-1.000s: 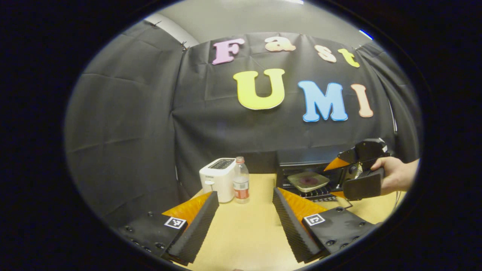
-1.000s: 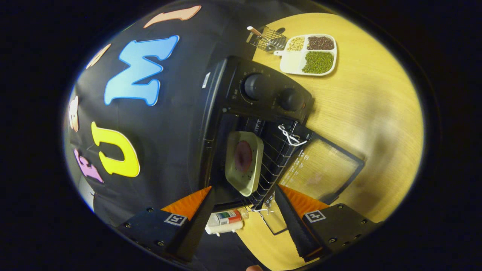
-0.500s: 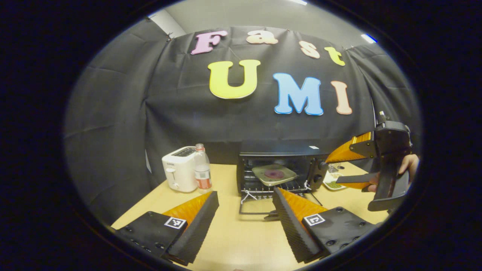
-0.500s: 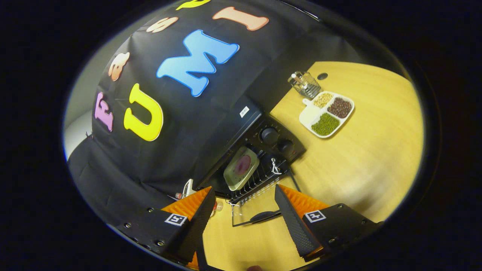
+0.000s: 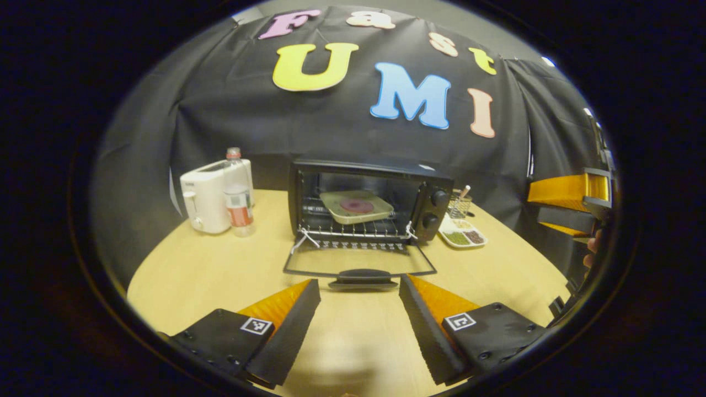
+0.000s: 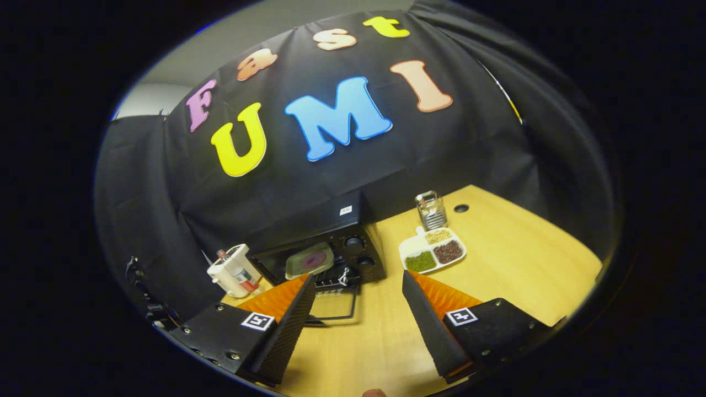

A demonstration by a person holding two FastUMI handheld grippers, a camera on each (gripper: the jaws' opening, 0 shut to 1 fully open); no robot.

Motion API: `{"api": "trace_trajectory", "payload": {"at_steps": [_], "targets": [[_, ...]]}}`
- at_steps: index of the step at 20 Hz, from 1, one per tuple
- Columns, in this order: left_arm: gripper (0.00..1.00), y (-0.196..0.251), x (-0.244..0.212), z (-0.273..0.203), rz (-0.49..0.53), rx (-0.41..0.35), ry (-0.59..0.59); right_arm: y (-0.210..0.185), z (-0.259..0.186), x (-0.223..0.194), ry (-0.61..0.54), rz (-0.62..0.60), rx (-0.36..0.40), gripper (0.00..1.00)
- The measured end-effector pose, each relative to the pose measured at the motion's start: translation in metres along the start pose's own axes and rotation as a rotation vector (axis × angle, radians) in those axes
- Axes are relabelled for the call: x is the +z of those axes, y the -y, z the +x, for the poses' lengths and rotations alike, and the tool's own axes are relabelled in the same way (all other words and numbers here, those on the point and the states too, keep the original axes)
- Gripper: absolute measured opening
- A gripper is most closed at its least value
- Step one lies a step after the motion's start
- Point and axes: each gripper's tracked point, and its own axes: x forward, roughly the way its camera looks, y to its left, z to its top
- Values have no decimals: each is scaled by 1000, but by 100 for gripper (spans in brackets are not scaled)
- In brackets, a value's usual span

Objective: Open the electric oven with the left hand, put the food in, and close the electric oven.

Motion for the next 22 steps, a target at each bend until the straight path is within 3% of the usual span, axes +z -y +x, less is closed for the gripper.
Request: {"api": "trace_trajectory", "payload": {"at_steps": [1,3,4,5,11,16,19,22], "targets": [[98,5,-11,10,-20,-14,-35,6,-8,2,22,-44,-15,97],[92,14,-29,29,-47,-25,-100,21,-20,2,40,-114,-54,98],[100,15,-36,37,-41,-20,-125,28,-26,2,47,-146,-74,98],[95,16,-41,45,-30,-14,-144,34,-31,3,52,-174,-95,98],[95,16,-73,91,53,28,-276,48,-55,9,69,-337,-184,98],[92,9,-67,115,99,80,-257,55,-63,11,62,-346,-229,98],[99,4,-65,121,109,122,-239,57,-61,13,67,-339,-240,98],[95,4,-63,120,110,131,-208,57,-56,14,60,-323,-244,98]]}}
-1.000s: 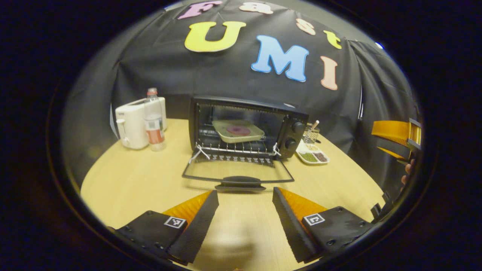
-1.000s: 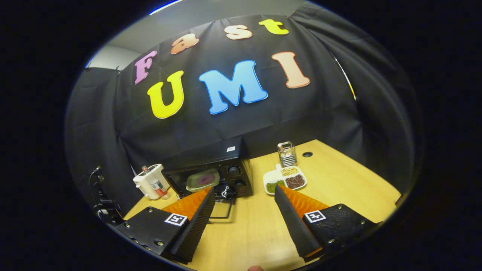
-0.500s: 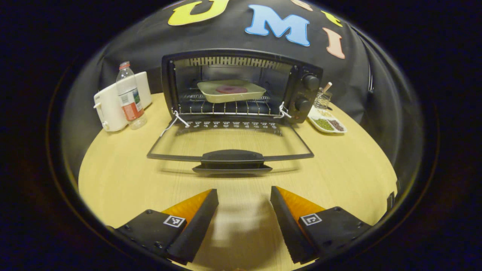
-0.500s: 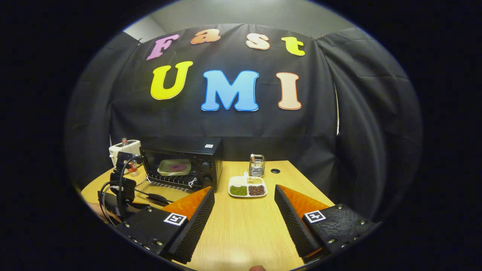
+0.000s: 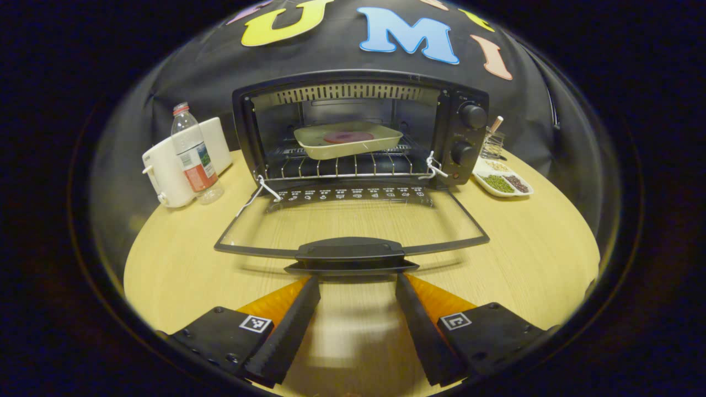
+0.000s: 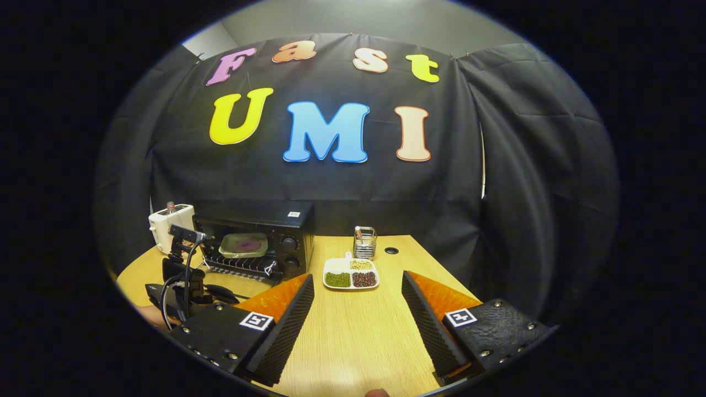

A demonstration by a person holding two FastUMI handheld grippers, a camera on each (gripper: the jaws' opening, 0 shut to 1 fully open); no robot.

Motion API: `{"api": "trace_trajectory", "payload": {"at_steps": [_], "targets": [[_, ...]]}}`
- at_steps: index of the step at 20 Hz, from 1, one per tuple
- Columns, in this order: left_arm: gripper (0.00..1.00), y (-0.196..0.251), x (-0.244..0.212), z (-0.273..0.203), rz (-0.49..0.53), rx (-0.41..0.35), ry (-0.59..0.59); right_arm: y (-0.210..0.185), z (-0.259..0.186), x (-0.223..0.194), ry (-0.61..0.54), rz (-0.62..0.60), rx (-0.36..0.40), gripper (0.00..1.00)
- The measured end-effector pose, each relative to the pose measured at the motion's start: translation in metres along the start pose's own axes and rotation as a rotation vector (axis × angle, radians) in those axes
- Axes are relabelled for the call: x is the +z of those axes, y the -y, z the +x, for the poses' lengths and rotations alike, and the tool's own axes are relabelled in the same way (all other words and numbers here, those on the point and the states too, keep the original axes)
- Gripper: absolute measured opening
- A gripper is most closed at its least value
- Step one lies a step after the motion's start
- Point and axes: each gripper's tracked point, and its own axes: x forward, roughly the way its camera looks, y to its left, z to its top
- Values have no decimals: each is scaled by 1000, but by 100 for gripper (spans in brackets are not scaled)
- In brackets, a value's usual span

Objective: Open the electric oven with the left hand, put the food in, and close the electric oven.

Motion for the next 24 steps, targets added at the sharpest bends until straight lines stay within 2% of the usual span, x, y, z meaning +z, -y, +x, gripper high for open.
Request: {"api": "trace_trajectory", "payload": {"at_steps": [1,3,6,7,12,15,16,17,18,22,23,24], "targets": [[99,0,1,0,3,0,5,-2,2,0,-4,4,7,98],[95,0,3,-3,4,-3,18,-4,4,2,1,7,13,98],[95,1,15,-15,16,-2,59,-10,9,-3,-19,27,25,98],[99,0,19,-19,19,-1,77,-12,10,-3,-21,31,32,98],[99,0,39,-36,-3,-12,136,-18,10,-2,-23,22,70,98],[95,0,62,-47,-11,-9,186,-18,14,-3,-34,30,78,98],[99,0,70,-49,-31,-11,199,-18,16,-5,-38,31,78,98],[91,-1,78,-51,-53,-16,213,-18,18,-6,-44,33,76,98],[95,-1,87,-54,-64,-20,227,-18,20,-8,-50,36,76,98],[95,-2,116,-57,-26,-21,288,-19,21,-10,-65,46,71,98],[99,0,120,-56,-21,-22,300,-18,22,-11,-68,46,69,98],[95,0,127,-55,-24,-31,308,-18,22,-12,-72,51,69,98]]}}
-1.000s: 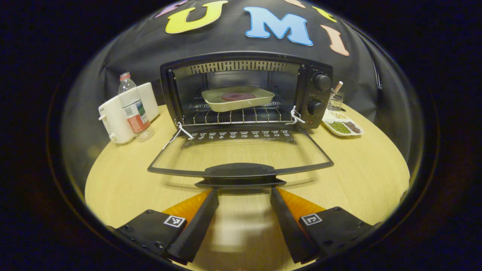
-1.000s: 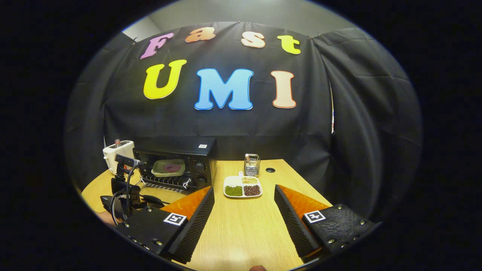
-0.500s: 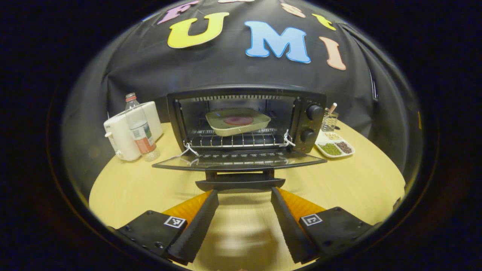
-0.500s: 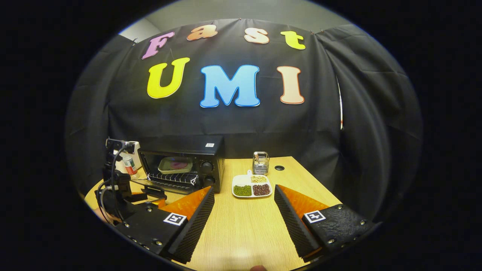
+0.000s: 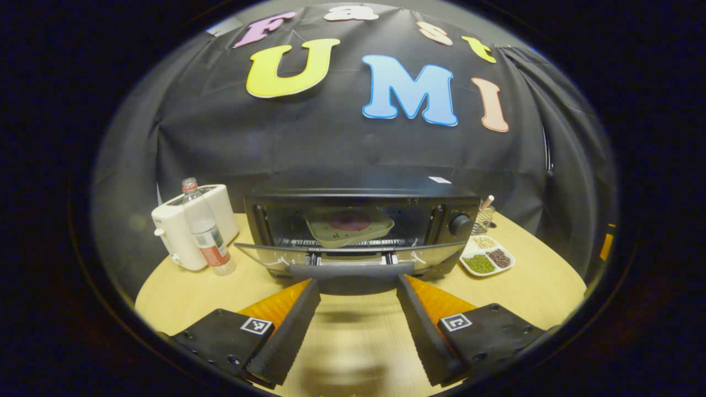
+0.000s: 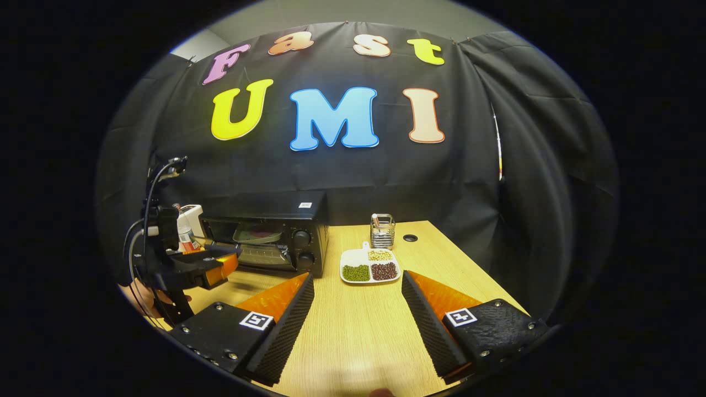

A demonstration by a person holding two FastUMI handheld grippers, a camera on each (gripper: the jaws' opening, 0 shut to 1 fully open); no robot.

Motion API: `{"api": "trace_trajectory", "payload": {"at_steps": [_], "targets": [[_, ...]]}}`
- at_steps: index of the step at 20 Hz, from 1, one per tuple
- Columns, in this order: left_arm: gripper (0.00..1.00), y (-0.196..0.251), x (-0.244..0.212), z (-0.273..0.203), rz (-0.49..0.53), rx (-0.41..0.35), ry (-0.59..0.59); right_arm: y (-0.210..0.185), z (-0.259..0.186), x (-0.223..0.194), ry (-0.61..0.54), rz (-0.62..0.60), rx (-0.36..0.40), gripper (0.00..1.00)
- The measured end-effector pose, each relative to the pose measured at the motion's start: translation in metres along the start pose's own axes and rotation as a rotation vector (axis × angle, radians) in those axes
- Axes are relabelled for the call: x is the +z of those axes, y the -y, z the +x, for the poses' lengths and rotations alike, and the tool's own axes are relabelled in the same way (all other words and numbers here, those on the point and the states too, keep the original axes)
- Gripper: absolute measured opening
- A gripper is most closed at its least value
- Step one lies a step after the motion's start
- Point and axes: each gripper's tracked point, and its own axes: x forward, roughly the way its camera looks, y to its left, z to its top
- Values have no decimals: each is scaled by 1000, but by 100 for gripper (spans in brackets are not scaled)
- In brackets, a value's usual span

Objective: Open the electric oven with the left hand, put the food in, and close the electric oven.

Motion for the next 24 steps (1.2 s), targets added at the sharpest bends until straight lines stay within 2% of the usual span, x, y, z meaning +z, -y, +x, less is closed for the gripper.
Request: {"api": "trace_trajectory", "payload": {"at_steps": [1,4,6,7,8,9,11,15,17,18,19,24], "targets": [[99,1,4,3,-10,-6,4,0,0,0,-2,7,1,98],[99,-3,28,25,-29,-6,25,3,-1,-3,-7,17,-6,98],[99,-3,49,23,-20,-5,64,3,-2,4,6,26,-10,98],[95,-2,60,15,-18,-6,84,5,-5,10,21,37,-11,98],[99,1,71,5,-18,-12,104,7,-8,18,43,50,-11,98],[99,6,81,-8,-14,-15,128,9,-10,26,68,62,-4,98],[91,11,102,-39,7,-9,183,12,-15,41,117,60,12,98],[95,20,138,-119,19,37,298,14,-28,64,188,-6,90,98],[91,23,151,-161,22,61,340,19,-37,73,223,-36,112,98],[99,23,158,-179,19,76,360,19,-43,78,238,-39,128,98],[99,24,164,-195,12,85,376,20,-48,82,251,-35,142,98],[99,22,171,-253,49,110,413,33,-76,93,291,0,152,98]]}}
